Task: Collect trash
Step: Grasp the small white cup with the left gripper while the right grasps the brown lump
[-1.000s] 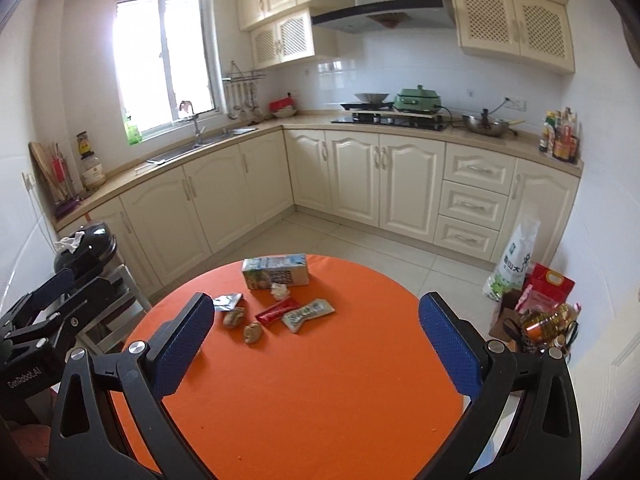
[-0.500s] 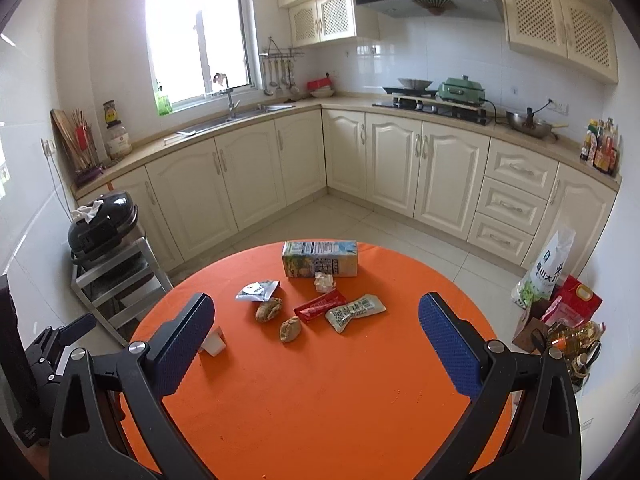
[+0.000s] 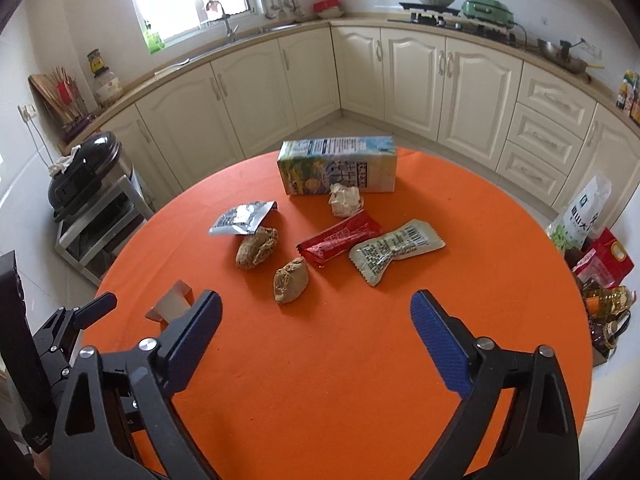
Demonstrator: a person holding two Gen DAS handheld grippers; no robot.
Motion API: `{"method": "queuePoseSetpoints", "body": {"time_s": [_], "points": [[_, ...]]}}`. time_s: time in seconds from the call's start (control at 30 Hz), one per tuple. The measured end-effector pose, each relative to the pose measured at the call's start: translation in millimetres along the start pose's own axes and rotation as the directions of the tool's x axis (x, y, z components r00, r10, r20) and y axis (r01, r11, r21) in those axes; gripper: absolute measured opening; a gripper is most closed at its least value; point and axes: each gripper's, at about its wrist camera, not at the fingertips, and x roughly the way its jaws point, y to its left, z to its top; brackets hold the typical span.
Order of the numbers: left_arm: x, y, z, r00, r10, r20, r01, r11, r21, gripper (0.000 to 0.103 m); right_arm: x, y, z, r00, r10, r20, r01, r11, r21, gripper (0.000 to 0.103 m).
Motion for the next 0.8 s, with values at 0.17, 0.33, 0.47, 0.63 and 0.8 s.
{"method": "queuePoseSetpoints", "body": {"time_s": [0.17, 0.33, 0.47, 0.63, 0.8], "points": [[43, 19, 47, 0.999, -0.003, -0.041, 0.004, 1.0, 0.027, 0.083, 40, 2, -3, 0.997, 0.025, -0.077, -0.025, 1.0, 0.0, 0.074], [63, 31, 61, 0.998, -0.035, -0.044, 0.036, 0.999, 0.028, 0.072, 63, 5, -4, 0.994, 0.043, -0.098, -0.043, 0.999, 0.006, 0.067], [72, 45, 66, 0.998, -0.046, -0.031, 0.046, 0.999, 0.011, 0.049, 67, 10, -1, 0.996, 0.044, -0.072, -0.045, 0.999, -0.009, 0.059], [69, 55, 58, 0.998, -0.056, -0.025, 0.055, 0.998, -0.022, 0.024, 71, 17, -2, 0.998, -0.013, -0.054, 0.009, 0.998, -0.064, 0.03], [54, 63, 46, 0.998, -0.062, -0.002, 0.062, 0.997, -0.046, 0.019, 69, 16, -5, 0.999, -0.002, -0.035, -0.001, 0.998, -0.067, 0.027]]}}
